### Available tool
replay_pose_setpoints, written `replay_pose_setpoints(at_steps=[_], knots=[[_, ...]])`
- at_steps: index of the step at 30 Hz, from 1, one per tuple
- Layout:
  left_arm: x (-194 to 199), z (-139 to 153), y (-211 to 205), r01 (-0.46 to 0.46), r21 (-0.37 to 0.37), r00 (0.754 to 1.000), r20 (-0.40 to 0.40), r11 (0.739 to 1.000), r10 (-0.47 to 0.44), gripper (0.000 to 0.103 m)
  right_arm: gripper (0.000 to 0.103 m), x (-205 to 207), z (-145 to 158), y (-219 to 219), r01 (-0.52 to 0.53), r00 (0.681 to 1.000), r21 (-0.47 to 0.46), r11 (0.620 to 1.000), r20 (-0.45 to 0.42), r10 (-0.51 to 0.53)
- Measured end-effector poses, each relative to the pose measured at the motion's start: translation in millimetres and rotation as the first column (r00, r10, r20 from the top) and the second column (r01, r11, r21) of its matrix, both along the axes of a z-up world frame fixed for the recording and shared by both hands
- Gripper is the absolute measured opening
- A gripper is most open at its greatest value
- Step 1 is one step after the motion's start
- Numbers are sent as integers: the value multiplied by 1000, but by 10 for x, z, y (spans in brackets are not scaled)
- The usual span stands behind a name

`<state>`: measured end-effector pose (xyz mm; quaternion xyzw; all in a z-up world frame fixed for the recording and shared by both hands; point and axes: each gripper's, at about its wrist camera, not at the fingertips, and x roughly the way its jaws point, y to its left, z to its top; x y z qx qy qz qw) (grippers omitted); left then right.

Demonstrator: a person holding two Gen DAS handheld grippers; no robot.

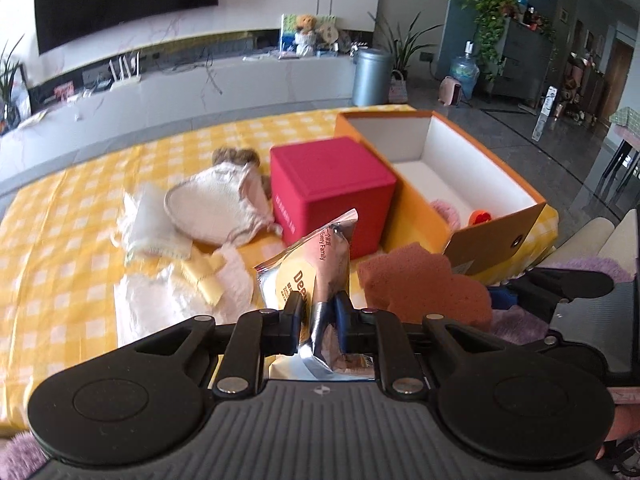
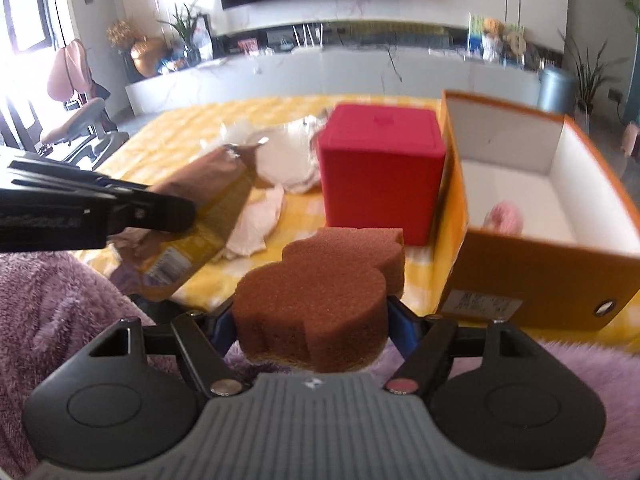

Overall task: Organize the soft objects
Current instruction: 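Carry the brown sponge in the right tool while the left tool carries the snack bag toward the orange box, then open both tools over the orange box to drop the sponge and snack bag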

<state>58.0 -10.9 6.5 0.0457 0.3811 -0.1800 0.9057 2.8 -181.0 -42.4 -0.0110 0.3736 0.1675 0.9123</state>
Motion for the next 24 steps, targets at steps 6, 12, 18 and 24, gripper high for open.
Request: replay_pose_setpoints(at_steps=[6,12,18,24], knots=[[113,154,-214,40,-18,999,26,999,-39,18,73,-38,328,-222,6,995,-11,1000,100,-5],[285,294,-478,98,-49,995,31,994,-96,18,73,133,576,-563,27,987,-37,999,158,-21],[568,413,-872,184,-81,983,35,979,-182,18,73,394,751,-964,56,985,-53,997,166,-46],[938,445,-1399,265,-29,963,55,964,-263,18,73,713,766,-1307,71,989,-101,992,134,-57]])
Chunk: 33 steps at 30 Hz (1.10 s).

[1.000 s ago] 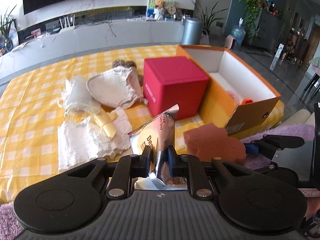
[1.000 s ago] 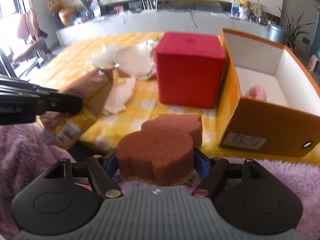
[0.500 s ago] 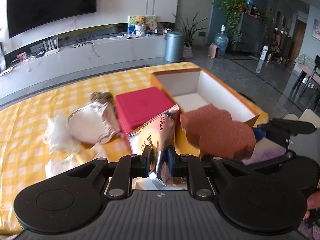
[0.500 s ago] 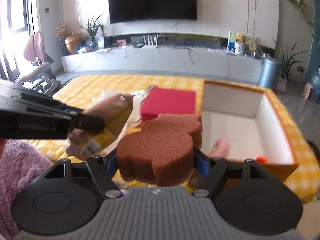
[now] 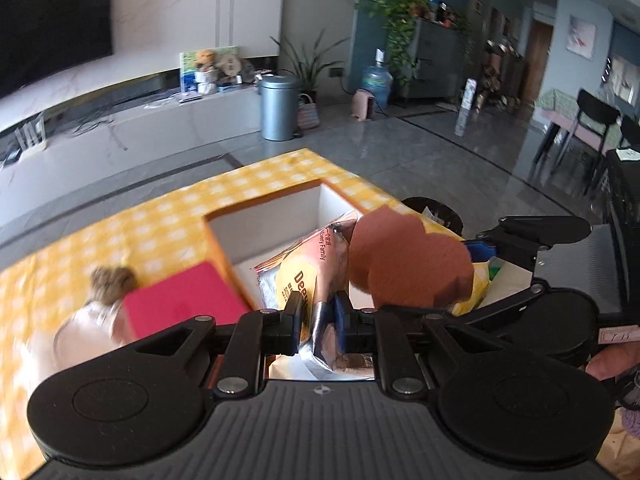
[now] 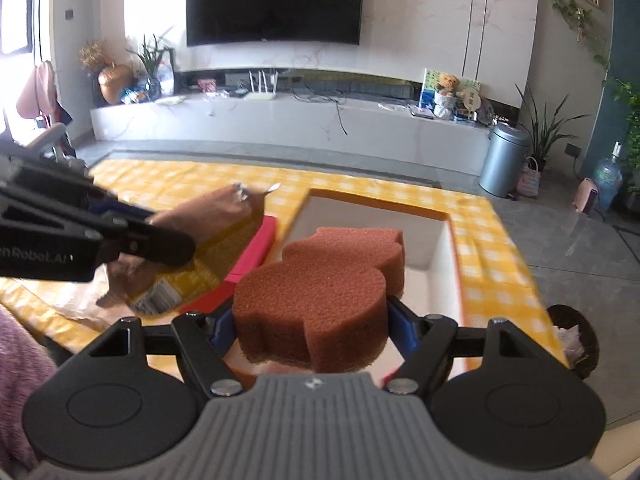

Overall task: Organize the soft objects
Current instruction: 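Open both tools over the orange box to drop the sponge and snack bag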

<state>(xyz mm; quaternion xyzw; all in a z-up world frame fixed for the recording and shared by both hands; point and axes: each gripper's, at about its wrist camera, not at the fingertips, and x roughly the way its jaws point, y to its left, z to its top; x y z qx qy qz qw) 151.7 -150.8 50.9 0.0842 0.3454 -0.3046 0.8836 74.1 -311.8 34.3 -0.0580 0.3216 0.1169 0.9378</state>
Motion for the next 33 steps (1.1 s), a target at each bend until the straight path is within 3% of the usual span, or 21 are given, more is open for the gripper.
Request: replay_pose_setpoints(at_steps=[7,13,19,25,33], knots=[[498,-244,-497,48,84,999,-24,995,-46,18,73,438,-242,-259,7,997,-50,999,-82,-12],[876,-590,-742,67,180,994,-94,981,-51,18,73,779,-574,-364,-11,987,-116,993,-158,-7],[1029,-896,-939,110,269,988,-139,957,-74,15,73,1007,-824,-404,-35,974,-152,988,-225,0],[1116,-1138,-999,129,302,980,-186,945,-75,15,73,1125,-974,-389,-64,960,-167,984,-280,15],[1114,-1252,-996,141,341,971,-233,929,-62,18,74,1114,-1051,-302,-108,949,-227,968,-315,32]])
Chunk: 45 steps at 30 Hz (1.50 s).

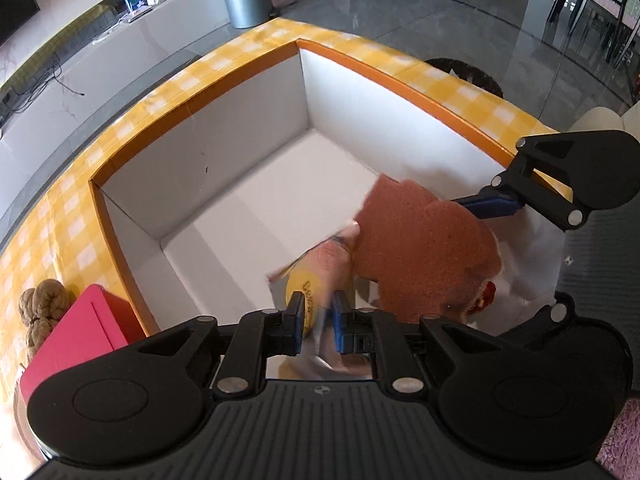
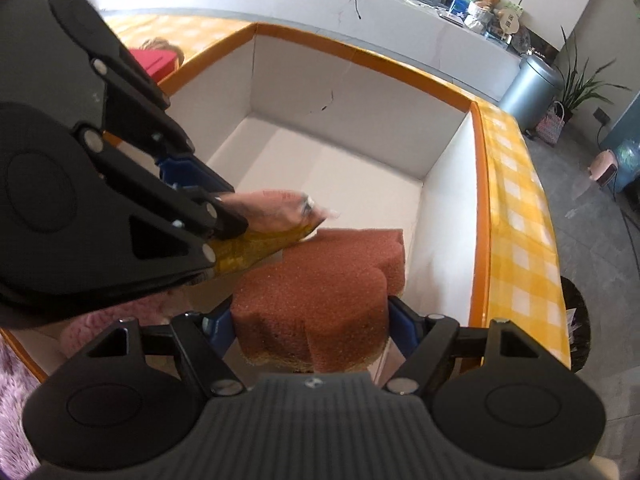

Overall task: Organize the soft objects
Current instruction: 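Open both tools over the orange box to drop the sponge and snack bag, then withdraw both tools from the orange box back over the table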

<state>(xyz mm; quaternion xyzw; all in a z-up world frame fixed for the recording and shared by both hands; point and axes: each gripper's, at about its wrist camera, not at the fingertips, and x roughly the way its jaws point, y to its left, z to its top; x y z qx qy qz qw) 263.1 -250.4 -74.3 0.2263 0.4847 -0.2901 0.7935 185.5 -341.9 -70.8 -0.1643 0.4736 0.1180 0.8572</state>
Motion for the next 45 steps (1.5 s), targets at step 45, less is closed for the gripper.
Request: replay_pose_setpoints(at_steps=[45], knots=[[-1709,1242,2212,-272,-382,869,296,883,396,45,89,-1716,891,881,199,859,345,917,390,-333]])
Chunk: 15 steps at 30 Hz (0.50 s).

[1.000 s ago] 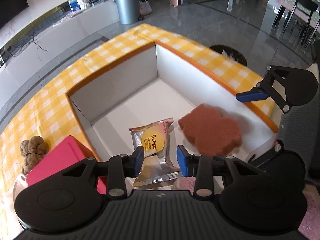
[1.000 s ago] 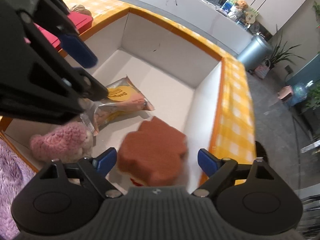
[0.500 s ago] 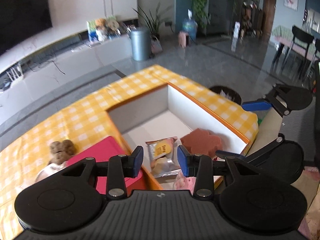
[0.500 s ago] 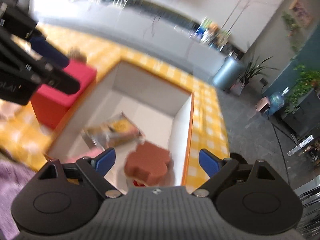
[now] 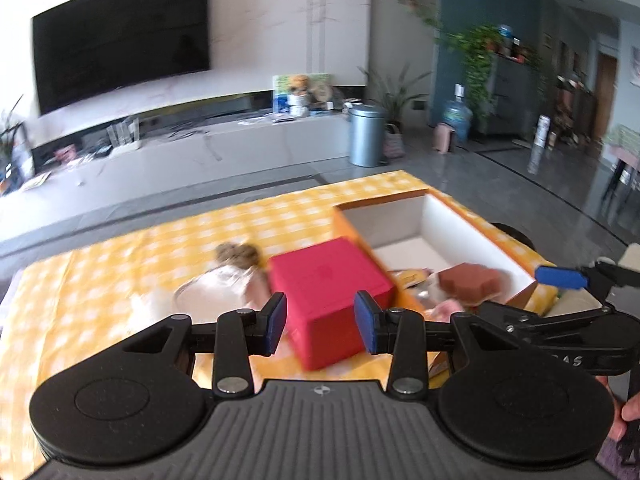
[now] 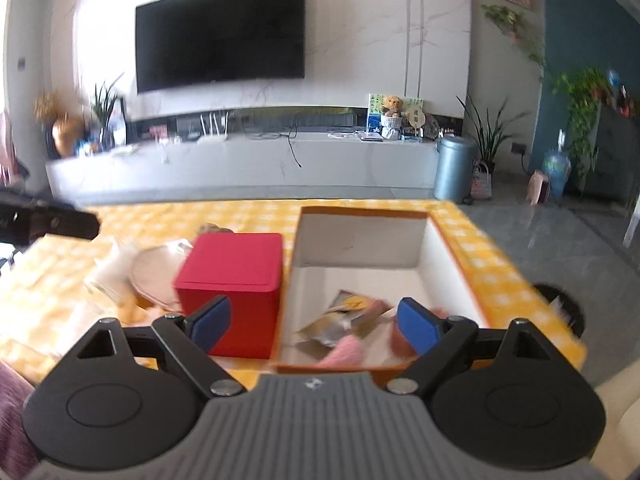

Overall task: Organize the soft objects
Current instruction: 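Withdraw both tools from the orange box back over the table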

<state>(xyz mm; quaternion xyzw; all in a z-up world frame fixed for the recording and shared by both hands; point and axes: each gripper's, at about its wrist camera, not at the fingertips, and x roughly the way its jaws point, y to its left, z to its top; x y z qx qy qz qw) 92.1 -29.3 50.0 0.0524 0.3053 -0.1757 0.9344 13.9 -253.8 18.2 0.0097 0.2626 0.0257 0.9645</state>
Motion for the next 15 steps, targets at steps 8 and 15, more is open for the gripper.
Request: replay_pose_setpoints(at_steps=[8,15], knots=[[-258,-240,667,-155,-56,987,-52,986,152,45,89,-107,-246,340,18,1000,97,995,-23,-16],[-382,-437,1132,-241,-68,967,-104,968,234,45,89,-89,-431,702,-51,997,69,996,-55,55]])
